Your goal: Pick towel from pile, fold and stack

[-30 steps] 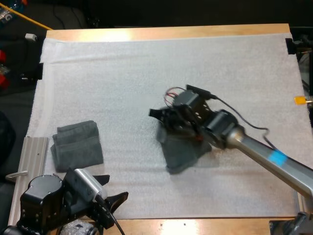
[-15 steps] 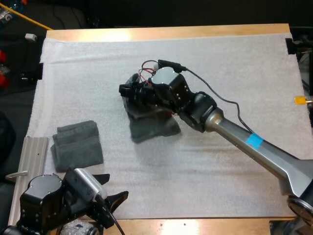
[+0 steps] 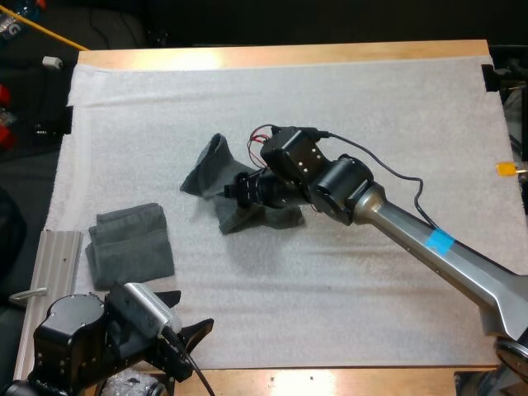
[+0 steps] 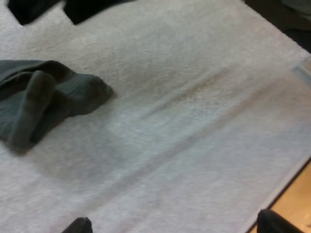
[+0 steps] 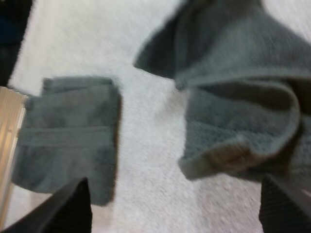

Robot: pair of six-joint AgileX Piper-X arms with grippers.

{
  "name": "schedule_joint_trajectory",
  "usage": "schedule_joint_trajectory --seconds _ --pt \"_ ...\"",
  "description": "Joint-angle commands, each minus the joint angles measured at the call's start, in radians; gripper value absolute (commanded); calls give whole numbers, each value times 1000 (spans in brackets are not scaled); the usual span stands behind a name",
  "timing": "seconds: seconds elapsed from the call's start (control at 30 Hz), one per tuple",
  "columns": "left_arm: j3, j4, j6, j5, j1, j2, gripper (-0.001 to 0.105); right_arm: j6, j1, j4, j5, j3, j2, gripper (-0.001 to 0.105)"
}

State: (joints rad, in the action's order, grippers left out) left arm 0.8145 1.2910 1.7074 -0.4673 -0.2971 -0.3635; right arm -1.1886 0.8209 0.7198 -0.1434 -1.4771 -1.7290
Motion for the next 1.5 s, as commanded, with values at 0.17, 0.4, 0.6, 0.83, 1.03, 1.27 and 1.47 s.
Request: schedule_joint_trajectory --seconds 0.17,0.4,0.6,0.83,1.03,1.27,1.47 --pt "6 60 -2 224 -5 2 64 95 -1 12 -13 3 -54 69" --pt "6 156 -2 287 -5 2 64 227 -1 -59 -46 3 -176 68" --pt "6 202 -2 287 -5 2 64 251 -1 -117 -47 3 -231 44" --pt "6 201 -2 287 -5 2 64 183 12 -173 -48 2 -235 5" --pt "6 200 -3 287 -5 2 64 -136 102 -233 -54 -37 -232 0" --pt "6 200 -3 285 -5 2 64 -468 211 -210 0 -56 -232 3" --pt "6 200 -3 285 -5 2 64 -437 195 -149 10 -57 -228 65"
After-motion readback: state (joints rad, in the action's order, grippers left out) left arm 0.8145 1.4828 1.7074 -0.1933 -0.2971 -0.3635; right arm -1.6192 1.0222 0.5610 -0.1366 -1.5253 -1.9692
